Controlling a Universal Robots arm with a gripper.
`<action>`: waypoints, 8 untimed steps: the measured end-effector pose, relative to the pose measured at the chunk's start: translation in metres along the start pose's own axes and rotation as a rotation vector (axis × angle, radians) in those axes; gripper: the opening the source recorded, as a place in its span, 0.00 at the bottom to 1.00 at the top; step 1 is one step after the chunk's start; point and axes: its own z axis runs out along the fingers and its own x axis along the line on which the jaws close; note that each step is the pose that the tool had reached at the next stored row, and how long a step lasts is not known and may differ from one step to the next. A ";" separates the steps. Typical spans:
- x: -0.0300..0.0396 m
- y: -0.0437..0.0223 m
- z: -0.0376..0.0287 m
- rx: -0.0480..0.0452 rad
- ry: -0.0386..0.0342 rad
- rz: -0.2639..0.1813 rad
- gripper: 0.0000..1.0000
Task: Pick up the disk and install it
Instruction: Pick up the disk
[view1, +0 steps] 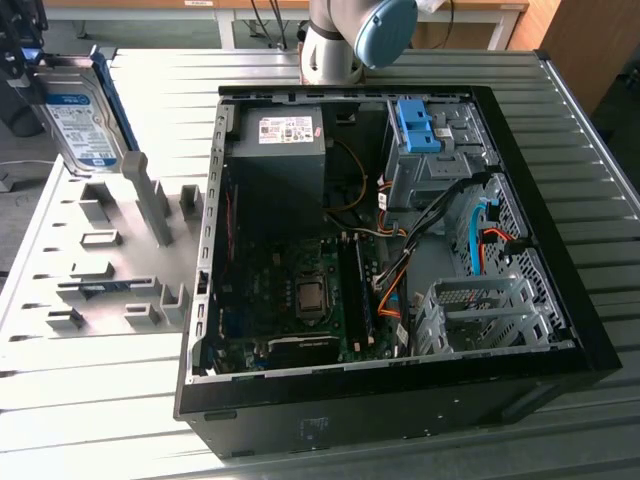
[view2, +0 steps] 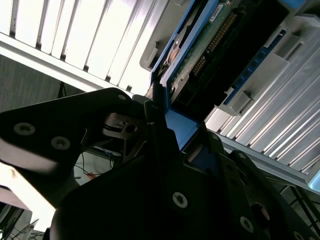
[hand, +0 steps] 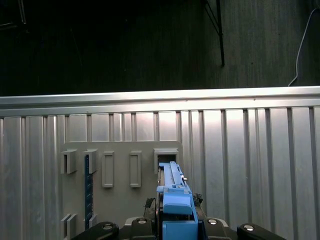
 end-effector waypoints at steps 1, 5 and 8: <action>0.0000 0.0000 -0.0003 0.0000 0.0000 0.000 0.36; 0.0000 0.0000 -0.0012 0.0000 0.0000 0.000 0.36; 0.0000 0.0000 -0.0023 -0.0001 0.0001 0.000 0.36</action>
